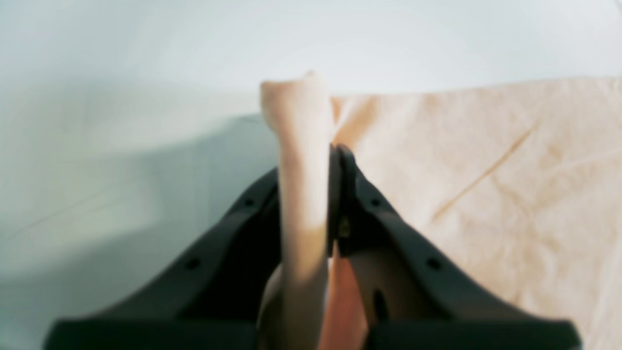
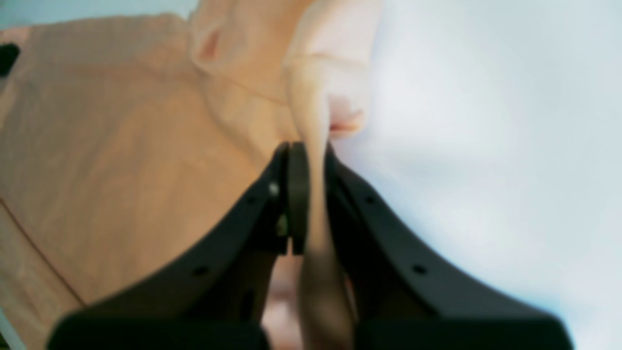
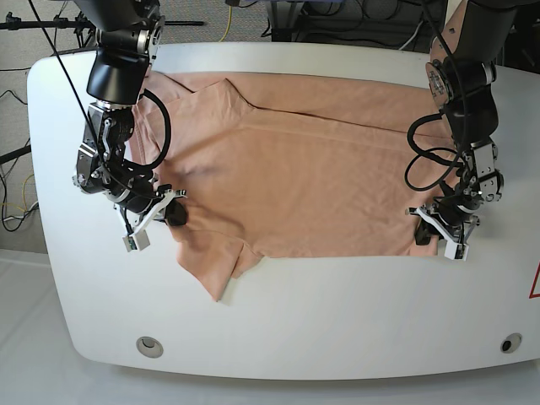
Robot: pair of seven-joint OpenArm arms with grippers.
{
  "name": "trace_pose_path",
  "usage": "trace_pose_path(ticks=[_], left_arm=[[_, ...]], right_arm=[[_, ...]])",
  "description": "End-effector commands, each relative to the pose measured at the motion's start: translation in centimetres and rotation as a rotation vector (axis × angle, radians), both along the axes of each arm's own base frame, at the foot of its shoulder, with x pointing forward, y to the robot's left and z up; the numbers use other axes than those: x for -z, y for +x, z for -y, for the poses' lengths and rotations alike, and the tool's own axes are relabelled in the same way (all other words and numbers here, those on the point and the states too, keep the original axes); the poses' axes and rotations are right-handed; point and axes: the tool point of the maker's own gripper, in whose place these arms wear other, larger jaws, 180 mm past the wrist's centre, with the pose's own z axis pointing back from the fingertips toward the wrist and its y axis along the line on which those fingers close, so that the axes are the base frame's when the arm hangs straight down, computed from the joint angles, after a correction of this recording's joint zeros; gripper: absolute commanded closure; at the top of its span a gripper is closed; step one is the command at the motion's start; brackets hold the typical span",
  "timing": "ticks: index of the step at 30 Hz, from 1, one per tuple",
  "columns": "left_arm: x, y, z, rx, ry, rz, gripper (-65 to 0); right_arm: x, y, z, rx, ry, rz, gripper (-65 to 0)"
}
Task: Fold the T-shirt properly
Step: 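Hold both edges and lift them slightly off the table, then fold the gripped edge over toward the folded edge with both grippers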
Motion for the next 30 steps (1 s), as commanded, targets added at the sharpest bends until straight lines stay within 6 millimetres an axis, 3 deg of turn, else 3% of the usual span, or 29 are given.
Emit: trace_pose_path(ticks=[1,14,20,30], left_arm=[[-3.8,2.5,-0.7,-0.003,0.014,0.094,-2.6],[-5.0,2.4,-1.5,0.015,0.092,0.052,-2.6],[-3.7,0.7,-2.1,0.025,0.143,-0.018,-2.6],[-3.6,-2.1,-3.2,0.04,0.269,-0.082,-2.6]], right_arm=[[-2.8,1.5,-0.3,-0.008,0.006,0.091,0.0],[-4.2,-0.2,-2.0,-0.055,-0.033,0.112,0.0],[-4.3,-1.7,-2.5,-0.073,-0.056,0.104,0.0],[-4.4,-4.1,-2.4,-0.092,-0.106,0.095,0.0]])
